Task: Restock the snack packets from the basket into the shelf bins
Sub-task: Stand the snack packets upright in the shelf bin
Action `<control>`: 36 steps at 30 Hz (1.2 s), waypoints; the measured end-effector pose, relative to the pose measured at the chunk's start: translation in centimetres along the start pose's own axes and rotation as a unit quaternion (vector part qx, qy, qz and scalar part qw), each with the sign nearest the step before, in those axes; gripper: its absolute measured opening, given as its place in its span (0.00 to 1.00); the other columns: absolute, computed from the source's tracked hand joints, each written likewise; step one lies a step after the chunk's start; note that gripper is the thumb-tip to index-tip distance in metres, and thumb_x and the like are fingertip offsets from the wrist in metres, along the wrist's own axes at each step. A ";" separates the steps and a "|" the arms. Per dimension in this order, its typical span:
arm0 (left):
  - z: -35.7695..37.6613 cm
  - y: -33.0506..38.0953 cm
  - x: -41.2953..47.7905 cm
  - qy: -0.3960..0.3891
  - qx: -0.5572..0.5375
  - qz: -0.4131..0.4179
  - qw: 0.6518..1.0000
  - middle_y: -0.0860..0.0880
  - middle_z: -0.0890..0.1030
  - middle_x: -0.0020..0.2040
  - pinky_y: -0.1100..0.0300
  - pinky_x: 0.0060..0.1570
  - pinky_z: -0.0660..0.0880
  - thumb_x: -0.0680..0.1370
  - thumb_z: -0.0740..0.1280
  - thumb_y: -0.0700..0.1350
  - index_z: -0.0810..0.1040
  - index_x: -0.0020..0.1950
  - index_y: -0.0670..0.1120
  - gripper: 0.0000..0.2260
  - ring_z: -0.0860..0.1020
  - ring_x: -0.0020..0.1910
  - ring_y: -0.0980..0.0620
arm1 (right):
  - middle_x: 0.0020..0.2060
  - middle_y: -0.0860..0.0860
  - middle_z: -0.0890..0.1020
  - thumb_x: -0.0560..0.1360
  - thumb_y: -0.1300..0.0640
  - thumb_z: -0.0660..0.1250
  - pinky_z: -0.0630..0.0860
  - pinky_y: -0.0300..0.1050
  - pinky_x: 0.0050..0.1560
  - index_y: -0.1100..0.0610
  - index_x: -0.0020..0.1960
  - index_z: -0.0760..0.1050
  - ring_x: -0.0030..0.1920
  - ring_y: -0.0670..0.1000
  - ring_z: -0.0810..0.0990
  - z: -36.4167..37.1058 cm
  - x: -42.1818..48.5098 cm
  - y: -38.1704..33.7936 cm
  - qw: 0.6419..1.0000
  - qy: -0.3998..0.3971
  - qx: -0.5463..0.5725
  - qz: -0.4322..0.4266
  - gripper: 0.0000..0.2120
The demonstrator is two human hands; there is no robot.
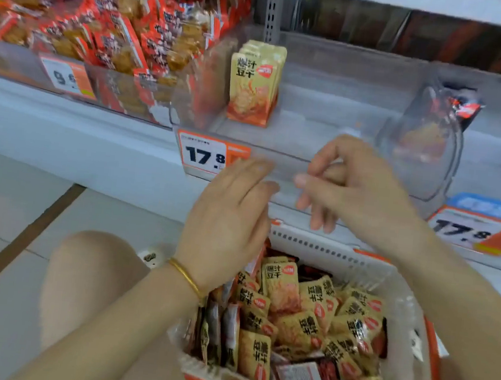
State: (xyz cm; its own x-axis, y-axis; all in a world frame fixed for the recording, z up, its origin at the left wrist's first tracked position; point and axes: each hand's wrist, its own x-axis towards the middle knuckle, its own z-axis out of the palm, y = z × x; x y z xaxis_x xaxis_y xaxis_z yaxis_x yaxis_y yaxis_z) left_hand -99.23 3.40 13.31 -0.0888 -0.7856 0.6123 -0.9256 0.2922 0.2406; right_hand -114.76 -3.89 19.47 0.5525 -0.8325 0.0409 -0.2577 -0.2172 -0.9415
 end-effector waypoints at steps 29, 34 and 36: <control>7.1 -1.3 -4.3 -0.313 -0.269 -0.395 0.821 0.39 0.82 0.50 0.45 0.53 0.77 0.70 0.73 0.47 0.74 0.55 0.40 0.18 0.80 0.49 0.42 | 0.45 0.55 0.78 0.80 0.57 0.60 0.82 0.52 0.43 0.54 0.53 0.69 0.43 0.52 0.81 2.6 -2.4 15.0 0.989 -0.091 -0.034 0.108 0.03; 2.1 -0.4 -2.3 -0.244 -0.334 -0.373 0.831 0.47 0.83 0.45 0.68 0.34 0.76 0.74 0.71 0.36 0.76 0.53 0.44 0.10 0.80 0.36 0.59 | 0.46 0.56 0.82 0.74 0.55 0.68 0.80 0.48 0.39 0.57 0.57 0.72 0.43 0.51 0.83 2.6 -3.3 11.2 0.974 -0.093 0.149 0.144 0.13; -0.2 -0.1 -1.4 -0.225 -0.348 -0.368 0.832 0.48 0.84 0.44 0.67 0.34 0.76 0.74 0.71 0.38 0.77 0.55 0.44 0.11 0.81 0.35 0.60 | 0.49 0.57 0.81 0.73 0.59 0.69 0.81 0.47 0.38 0.61 0.61 0.70 0.43 0.49 0.83 2.8 -3.2 9.2 0.961 -0.111 0.203 0.151 0.19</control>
State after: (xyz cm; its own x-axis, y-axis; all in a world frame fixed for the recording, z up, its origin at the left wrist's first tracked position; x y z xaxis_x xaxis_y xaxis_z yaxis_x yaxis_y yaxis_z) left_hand -98.91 4.56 12.63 0.1341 -0.9703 -0.2014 -0.3669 -0.2374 0.8994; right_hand -116.69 -1.76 9.76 0.6678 -0.6879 -0.2844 -0.1267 0.2714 -0.9541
